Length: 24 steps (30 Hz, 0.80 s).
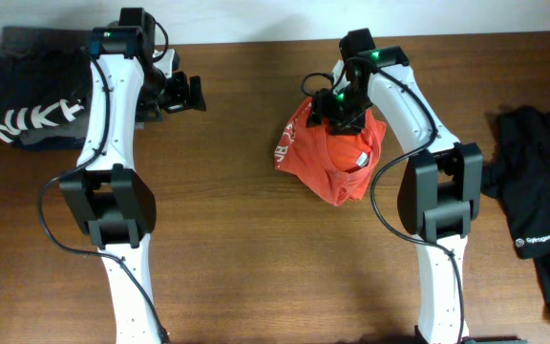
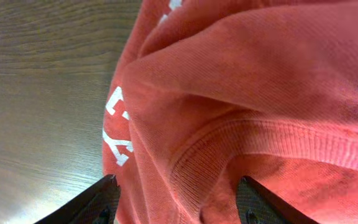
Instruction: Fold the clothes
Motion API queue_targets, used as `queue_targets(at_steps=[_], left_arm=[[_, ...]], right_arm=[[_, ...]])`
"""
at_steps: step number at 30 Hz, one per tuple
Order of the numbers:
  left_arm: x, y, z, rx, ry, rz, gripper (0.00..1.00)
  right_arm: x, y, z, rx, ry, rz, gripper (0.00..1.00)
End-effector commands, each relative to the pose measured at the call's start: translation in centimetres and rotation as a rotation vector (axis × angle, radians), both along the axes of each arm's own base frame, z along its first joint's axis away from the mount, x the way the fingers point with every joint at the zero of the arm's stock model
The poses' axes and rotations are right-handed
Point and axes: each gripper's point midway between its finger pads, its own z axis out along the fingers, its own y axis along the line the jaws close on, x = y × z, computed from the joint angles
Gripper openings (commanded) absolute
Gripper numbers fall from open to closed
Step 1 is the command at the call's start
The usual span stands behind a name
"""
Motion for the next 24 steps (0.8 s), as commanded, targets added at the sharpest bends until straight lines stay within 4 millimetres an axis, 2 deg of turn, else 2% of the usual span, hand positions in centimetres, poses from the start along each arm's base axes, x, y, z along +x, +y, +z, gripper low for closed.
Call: queue_targets(at_steps=[1,5,10,12,13,15,19,24], left_arm=[[0.3,0.3,1.1,0.012,-0.030,0.009,0.99],[0.3,0.3,1.1,0.013,-0.030,0.009,0.99],[0.2,0.3,1.1,0.012,-0.027,0.009,0.99],[0.2,0.3,1.1,0.013,-0.024,0.009,0.99],[0.1,0.3,1.1,0.013,-0.022,0.008,0.99],[0.1,0.3,1.1,0.013,-0.022,0.009,0.99],[0.1,0.3,1.1,0.013,-0.021,0.008,0.99],[0.1,0.3,1.1,0.013,-0.023,0.009,0.99]], right_arm=[[0.1,0.7,0.5,0.030,-0.001,-0.001,0.64],[-0.2,1.7,0.4,0.030,-0.003,0.018,0.58],[-0.3,1.9,-0.1,0.022,0.012,0.001,0.39],[-0.3,1.9,-0.1,0.021,0.014,0.001,0.28],[-0.3,1.9,-0.1,0.020,0.013,0.001,0.16],[-0.3,1.9,-0.1,0.020,0.013,0.000,0.04],[-0.3,-0.3,-0.6,-0.100,0.024,-0.065,0.04],[-1.1,-2.4,0.8,-0.219,0.034,-0.080,0.05]])
